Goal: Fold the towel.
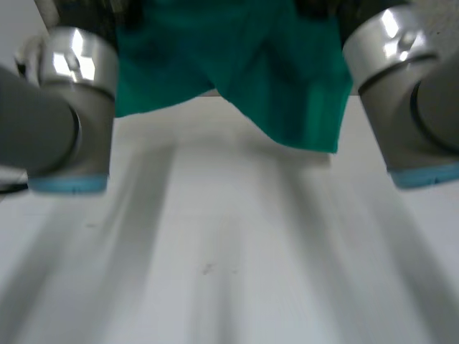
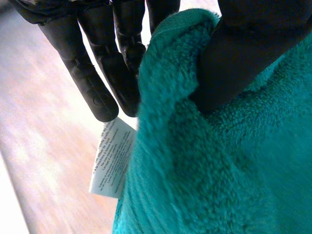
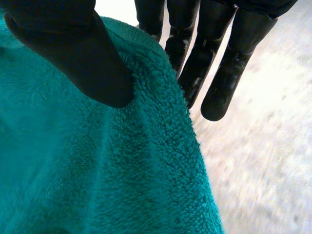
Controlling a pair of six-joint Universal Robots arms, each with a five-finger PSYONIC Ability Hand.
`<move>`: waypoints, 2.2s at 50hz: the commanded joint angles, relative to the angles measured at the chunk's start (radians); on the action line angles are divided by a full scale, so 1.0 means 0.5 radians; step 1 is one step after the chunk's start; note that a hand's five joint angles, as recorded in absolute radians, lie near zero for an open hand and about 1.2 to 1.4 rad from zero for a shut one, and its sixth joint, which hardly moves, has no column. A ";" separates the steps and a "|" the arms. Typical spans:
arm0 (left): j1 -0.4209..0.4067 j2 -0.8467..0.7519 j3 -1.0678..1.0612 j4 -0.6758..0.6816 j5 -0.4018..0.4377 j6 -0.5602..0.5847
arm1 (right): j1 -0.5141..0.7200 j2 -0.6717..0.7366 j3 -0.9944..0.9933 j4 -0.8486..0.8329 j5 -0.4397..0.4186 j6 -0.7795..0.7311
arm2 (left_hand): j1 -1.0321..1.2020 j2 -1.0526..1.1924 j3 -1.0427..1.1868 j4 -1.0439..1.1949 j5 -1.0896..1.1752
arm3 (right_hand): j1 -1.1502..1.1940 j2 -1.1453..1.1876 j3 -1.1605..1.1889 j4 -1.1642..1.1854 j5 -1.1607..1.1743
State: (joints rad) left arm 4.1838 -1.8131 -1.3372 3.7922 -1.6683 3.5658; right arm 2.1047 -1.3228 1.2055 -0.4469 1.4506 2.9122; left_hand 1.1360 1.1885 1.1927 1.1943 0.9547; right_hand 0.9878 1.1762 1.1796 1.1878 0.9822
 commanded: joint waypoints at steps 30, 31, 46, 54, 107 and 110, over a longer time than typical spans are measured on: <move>0.002 0.092 -1.053 -0.461 -0.001 -0.100 | -0.387 0.452 0.335 1.179 -0.057 -0.164 | 0.521 0.416 0.407 0.404 0.534 | -1.131 -1.507 -1.514 -1.530 -1.468; 0.002 0.092 -1.056 -0.461 0.002 -0.103 | -0.405 0.452 0.332 1.216 -0.057 -0.176 | 0.521 0.416 0.407 0.404 0.534 | -1.130 -1.507 -1.514 -1.530 -1.468; 0.134 0.089 -0.977 -0.458 0.020 -0.100 | -0.795 0.443 0.635 1.161 -0.437 -0.225 | 0.521 0.416 0.407 0.404 0.534 | -1.095 -1.472 -1.479 -1.495 -1.433; 0.152 0.086 -0.952 -0.458 0.020 -0.097 | -0.847 0.507 0.721 0.934 -0.551 -0.366 | 0.521 0.416 0.407 0.404 0.534 | -0.960 -1.337 -1.344 -1.360 -1.298; 0.152 0.061 -0.976 -0.458 0.017 -0.106 | -0.853 0.854 0.531 0.734 -0.496 -0.591 | 0.521 0.416 0.407 0.404 0.534 | -0.456 -0.833 -0.839 -0.856 -0.794; 0.155 0.058 -0.976 -0.458 0.017 -0.106 | -0.856 0.869 0.485 0.707 -0.435 -0.584 | 0.521 0.416 0.407 0.404 0.534 | -0.051 -0.428 -0.435 -0.451 -0.389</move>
State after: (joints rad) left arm 4.2599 -1.7825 -1.8236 3.5635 -1.6596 3.5128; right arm 1.6767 -0.9155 1.4914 -0.0777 1.1926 2.6165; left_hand 1.1360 1.1888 1.1926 1.1945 0.9547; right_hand 0.5157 0.5995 0.6098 0.6083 0.3767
